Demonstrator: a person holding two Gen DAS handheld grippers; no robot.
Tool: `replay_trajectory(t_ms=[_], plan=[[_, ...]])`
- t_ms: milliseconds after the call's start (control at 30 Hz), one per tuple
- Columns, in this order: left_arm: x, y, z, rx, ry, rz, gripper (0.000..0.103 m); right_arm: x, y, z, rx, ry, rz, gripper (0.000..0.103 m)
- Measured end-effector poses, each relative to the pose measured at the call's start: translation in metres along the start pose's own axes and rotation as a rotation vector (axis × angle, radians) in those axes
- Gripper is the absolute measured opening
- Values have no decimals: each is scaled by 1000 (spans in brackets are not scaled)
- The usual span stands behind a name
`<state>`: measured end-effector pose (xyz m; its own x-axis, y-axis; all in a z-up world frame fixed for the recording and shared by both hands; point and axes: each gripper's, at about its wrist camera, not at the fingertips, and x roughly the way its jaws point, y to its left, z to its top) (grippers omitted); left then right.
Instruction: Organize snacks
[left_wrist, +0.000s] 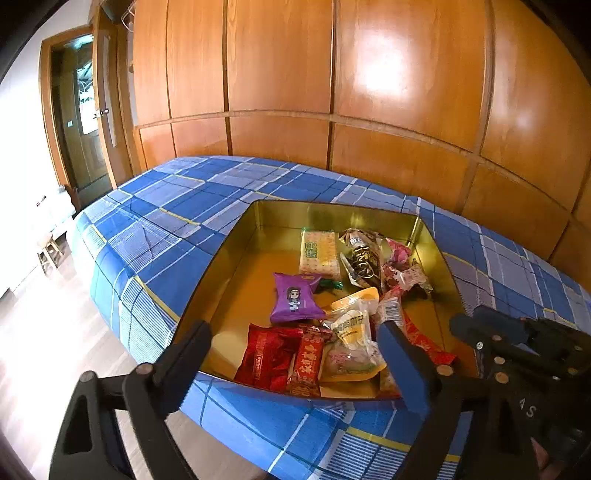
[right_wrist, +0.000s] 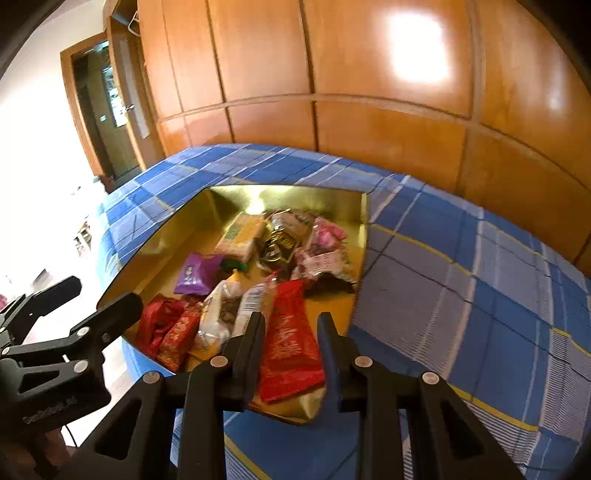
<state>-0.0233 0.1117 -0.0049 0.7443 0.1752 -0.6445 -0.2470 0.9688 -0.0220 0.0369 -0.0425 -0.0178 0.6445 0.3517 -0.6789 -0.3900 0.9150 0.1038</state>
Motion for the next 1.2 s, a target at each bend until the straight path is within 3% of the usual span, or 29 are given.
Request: replay_trajectory(t_ms=[200, 1200], plan=[[-9, -7, -3, 9, -22, -11, 102, -9, -6, -6, 15, -16, -41, 30], [-16, -13, -3, 25, -36, 3, 103, -18, -9, -11, 16, -45, -66, 30]])
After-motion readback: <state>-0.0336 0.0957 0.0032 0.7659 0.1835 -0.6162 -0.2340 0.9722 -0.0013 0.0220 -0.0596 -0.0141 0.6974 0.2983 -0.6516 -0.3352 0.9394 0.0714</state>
